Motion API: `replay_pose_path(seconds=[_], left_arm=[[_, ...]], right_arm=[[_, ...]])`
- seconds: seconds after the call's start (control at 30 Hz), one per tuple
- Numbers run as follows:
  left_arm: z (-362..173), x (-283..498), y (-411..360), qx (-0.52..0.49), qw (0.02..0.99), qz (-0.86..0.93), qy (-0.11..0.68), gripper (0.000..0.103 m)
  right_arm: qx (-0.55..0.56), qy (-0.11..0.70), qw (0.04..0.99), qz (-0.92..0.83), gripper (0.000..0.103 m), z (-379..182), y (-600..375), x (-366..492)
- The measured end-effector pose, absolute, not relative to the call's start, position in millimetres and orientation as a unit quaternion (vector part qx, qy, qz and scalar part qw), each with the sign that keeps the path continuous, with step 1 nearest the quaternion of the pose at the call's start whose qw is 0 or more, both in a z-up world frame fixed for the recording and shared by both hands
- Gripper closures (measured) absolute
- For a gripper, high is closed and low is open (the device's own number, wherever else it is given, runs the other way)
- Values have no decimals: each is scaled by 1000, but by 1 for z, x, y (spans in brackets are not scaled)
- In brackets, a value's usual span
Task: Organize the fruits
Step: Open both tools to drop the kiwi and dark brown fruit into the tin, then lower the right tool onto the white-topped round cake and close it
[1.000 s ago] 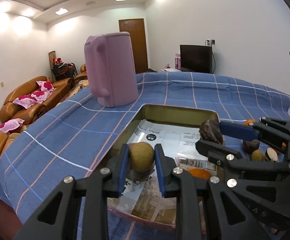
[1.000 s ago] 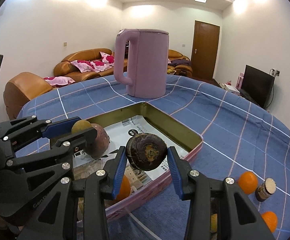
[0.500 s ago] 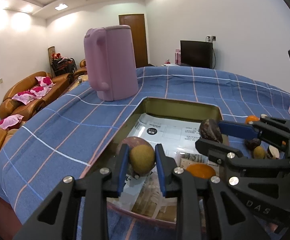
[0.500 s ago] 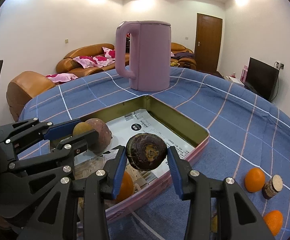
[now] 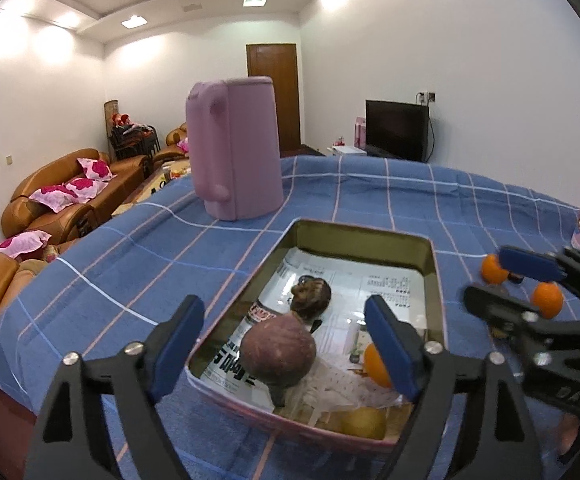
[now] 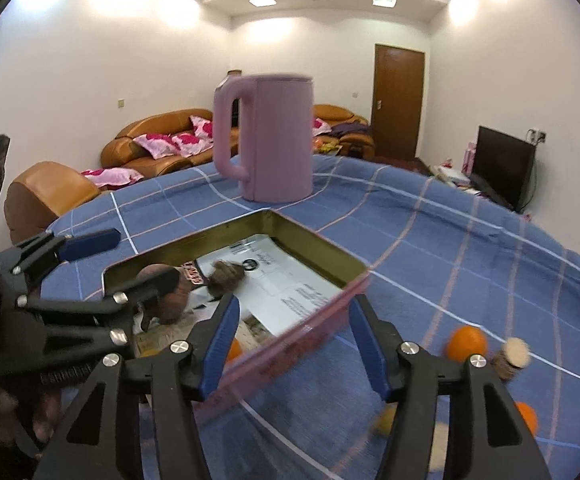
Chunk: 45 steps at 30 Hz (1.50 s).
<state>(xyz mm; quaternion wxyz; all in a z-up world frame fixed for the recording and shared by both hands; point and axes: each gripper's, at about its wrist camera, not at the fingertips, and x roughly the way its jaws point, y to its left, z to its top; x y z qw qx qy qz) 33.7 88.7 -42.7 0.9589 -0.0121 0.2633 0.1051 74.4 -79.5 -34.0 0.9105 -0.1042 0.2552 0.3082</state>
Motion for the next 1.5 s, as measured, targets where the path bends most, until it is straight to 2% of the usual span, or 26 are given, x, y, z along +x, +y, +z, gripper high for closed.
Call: replay_pose_path(seconds=[0.07,0.23,0.4,1.07,1.1,1.17,1.2,1.3,1.37,1.5], left_arm=[[-41,32,87,-17,960,103,259,10],[-39,32,75,-17,961,94,258,10],[-38,33,60,-10,962,85,261,10],[-32,33,20,27,964,56,260,10],[-31,33,18,29,963,55,261,10],[-31,34,16,31,964,54,260,10],[-30,34,15,32,964,53,259,10],[-28,35,11,34,964,48,258,10],[-27,35,7,36,965,44,258,10],[-25,38,-3,45,965,33,255,10]], right_arm=[[-100,252,919,287,42,-31,-100,69],[-82,268,933,227,37,-35,-158,62],[-77,295,932,194,37,-48,-187,59],[-116,360,892,246,37,-68,-155,91],[-117,363,890,249,38,-69,-154,91],[-118,372,886,249,49,-71,-153,94],[-117,376,885,251,52,-72,-152,95],[-109,389,878,256,53,-76,-153,100],[-104,396,872,267,65,-77,-153,100],[-96,368,889,256,68,-68,-159,90]])
